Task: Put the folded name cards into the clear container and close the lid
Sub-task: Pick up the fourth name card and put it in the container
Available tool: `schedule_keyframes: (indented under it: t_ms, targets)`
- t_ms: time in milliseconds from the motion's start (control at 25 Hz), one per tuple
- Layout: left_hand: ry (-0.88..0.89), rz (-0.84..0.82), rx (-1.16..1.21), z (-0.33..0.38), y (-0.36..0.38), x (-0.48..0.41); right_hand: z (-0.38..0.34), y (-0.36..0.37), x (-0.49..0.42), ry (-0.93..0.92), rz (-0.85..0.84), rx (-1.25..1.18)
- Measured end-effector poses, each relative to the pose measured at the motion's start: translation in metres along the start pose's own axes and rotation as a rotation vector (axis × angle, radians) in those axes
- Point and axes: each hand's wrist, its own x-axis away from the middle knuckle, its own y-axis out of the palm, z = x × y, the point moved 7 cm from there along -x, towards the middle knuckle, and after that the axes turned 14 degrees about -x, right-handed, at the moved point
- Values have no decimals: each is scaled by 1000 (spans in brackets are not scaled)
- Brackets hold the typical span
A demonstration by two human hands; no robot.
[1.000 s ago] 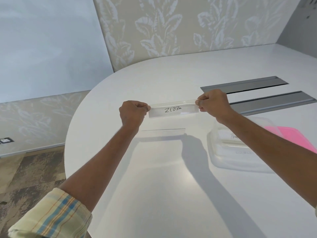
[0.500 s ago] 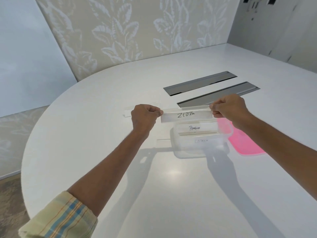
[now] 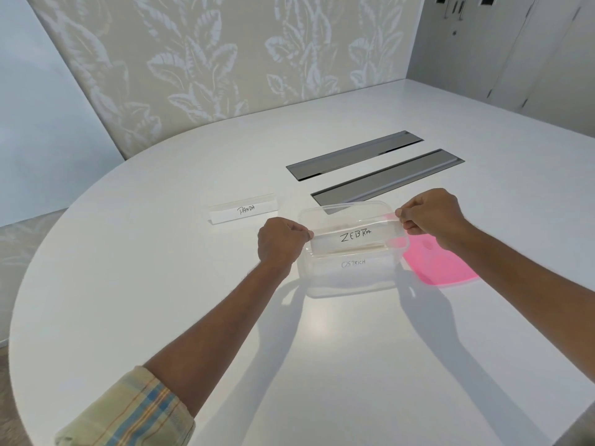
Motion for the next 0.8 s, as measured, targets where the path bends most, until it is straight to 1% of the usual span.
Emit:
schedule_keyframes:
  t_ms: [120, 240, 320, 480, 560, 640, 800]
  targets:
    - [-52, -21, -94, -3, 8, 0, 5, 5, -2, 9, -9, 36]
    - [-56, -13, -171, 0, 11, -2, 8, 9, -3, 20, -25, 80]
    - [-16, -28, -287, 6, 13, -2, 10, 9, -4, 30, -36, 117]
    - [125, -46, -552, 24, 26, -1, 12, 11, -4, 49, -56, 225]
    - [159, -91, -638, 29, 35, -3, 13, 12, -4, 59, -49, 266]
    - [156, -152, -690, 32, 43, -5, 12, 12, -4, 52, -37, 319]
    - [113, -235, -685, 32, 54, -3, 16, 24, -1, 15, -47, 456]
